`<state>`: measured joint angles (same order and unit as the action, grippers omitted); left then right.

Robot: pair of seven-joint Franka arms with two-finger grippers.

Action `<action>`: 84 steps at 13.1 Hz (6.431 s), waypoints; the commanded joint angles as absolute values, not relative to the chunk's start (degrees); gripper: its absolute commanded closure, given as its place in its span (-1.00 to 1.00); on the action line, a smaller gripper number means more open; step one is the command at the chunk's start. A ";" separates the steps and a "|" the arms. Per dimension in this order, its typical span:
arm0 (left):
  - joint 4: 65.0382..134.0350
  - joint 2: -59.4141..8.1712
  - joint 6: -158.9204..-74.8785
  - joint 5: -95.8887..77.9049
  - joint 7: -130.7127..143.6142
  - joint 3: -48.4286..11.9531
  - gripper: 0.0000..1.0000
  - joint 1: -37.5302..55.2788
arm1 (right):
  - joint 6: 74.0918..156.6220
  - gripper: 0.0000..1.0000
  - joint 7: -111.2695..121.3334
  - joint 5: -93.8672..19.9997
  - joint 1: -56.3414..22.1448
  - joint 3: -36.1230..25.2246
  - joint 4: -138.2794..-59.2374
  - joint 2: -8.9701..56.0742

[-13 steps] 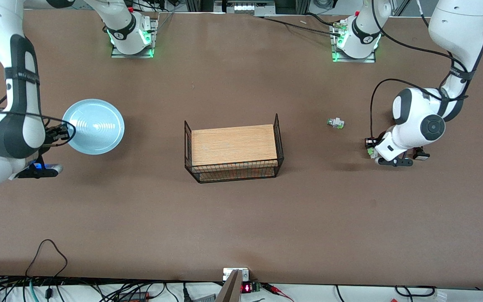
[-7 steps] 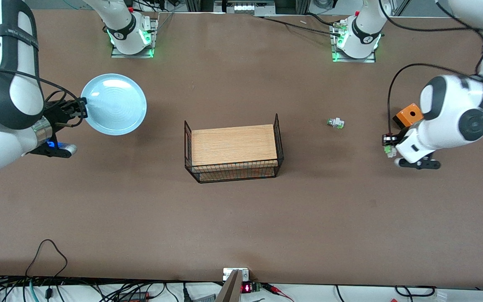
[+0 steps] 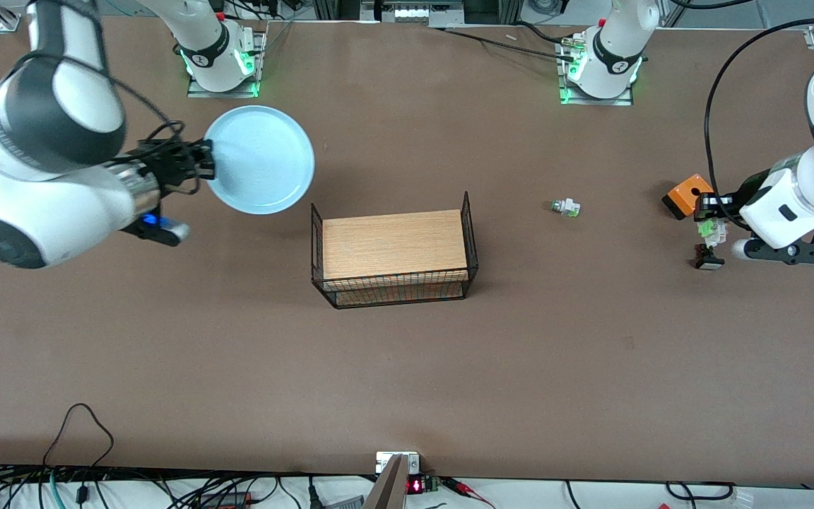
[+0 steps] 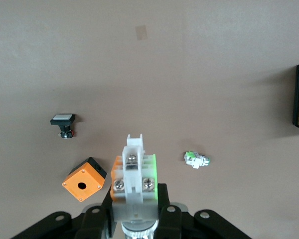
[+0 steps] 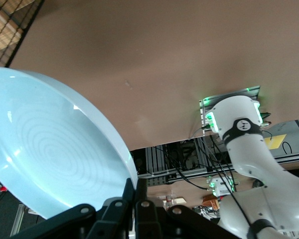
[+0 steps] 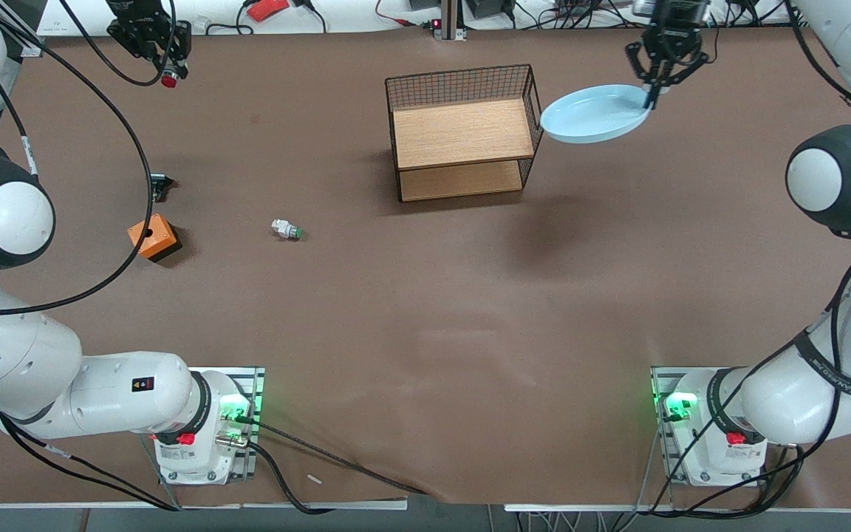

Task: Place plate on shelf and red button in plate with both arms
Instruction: 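Carry the plate toward the basket while the left gripper lifts the button, then lower the blue plate onto the wooden tray with the right gripper, then open the right gripper and draw it back from the plate, then carry the button over the plate while the right gripper returns to rest, then lower the button onto the plate and open the left gripper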

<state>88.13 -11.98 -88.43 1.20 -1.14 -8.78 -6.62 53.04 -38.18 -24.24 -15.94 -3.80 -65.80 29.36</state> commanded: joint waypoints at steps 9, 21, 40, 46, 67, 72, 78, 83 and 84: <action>84.55 -14.59 -87.01 2.02 -1.67 -8.70 1.00 -6.06 | 73.80 1.00 -50.54 -29.36 -29.87 -4.39 -66.53 29.70; 84.55 -14.59 -87.01 1.41 -1.85 -8.70 1.00 -6.24 | 94.21 1.00 -49.48 -24.79 -32.96 -4.31 -71.54 35.94; 84.38 -14.33 -86.92 1.41 -1.76 -8.88 1.00 -6.07 | 102.13 -1.00 -47.82 -24.15 -33.23 -4.75 -71.82 36.47; 84.20 -12.84 -86.48 1.32 -0.97 -13.53 1.00 -6.33 | 95.13 -1.00 -47.20 -35.07 -27.96 -5.18 -68.12 32.44; 72.52 -31.54 -99.13 0.09 32.16 -29.09 1.00 12.82 | 74.74 -1.00 -3.61 1.66 -13.71 -7.03 -78.59 12.79; 66.45 -38.84 -101.95 5.69 38.22 -26.11 1.00 20.28 | 93.41 -1.00 -3.60 3.43 -13.19 -6.77 -104.30 -3.15; 66.27 -42.80 -109.94 6.15 39.55 -21.01 1.00 25.75 | 98.78 -1.00 -3.60 3.25 -7.56 -3.60 -108.54 -5.88; 64.77 -46.05 -111.52 6.24 39.73 -20.74 1.00 27.51 | 101.67 -1.00 -3.52 2.55 -6.15 -3.60 -109.95 -7.12; 64.78 -46.05 -111.79 6.24 39.64 -20.74 1.00 27.51 | 102.47 -1.00 -3.86 2.55 -6.24 -3.60 -109.78 -7.12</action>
